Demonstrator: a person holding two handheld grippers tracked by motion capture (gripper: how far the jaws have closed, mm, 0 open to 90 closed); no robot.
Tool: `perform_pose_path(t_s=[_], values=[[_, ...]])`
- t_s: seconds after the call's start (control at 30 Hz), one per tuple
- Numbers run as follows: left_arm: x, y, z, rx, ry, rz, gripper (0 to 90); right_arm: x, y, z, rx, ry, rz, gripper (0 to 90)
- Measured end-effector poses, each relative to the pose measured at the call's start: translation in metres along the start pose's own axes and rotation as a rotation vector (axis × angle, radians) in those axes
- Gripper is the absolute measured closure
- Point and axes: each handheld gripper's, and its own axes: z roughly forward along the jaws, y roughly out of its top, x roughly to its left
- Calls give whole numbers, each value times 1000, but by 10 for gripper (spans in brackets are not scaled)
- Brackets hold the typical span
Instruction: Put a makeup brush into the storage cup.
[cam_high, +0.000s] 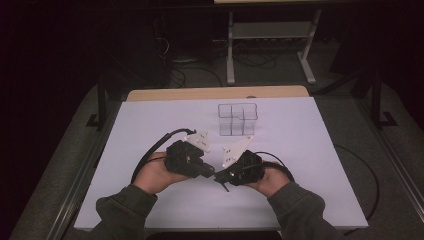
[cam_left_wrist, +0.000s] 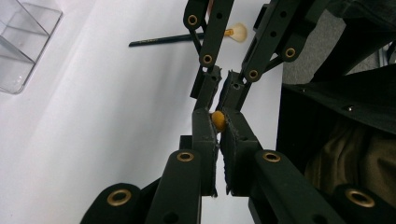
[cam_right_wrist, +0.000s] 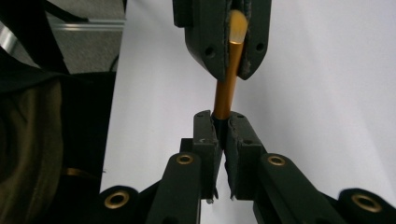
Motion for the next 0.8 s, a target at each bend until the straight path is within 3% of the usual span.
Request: perform_pose_path(t_s=[0.13, 0.4, 0.53, 0.8], values=[[1, -2, -3, -23, 17, -21, 730, -5, -3, -1, -23, 17, 9, 827], [6, -20, -7, -56, 39, -65, 641, -18, -12, -9, -49, 26, 88, 827], [8, -33, -7, -73, 47, -100, 612, -24, -16, -15, -65, 34, 137, 827], [12, -58, -6, -113, 84, -147, 585, -34, -25, -25, -68, 27, 182, 826]])
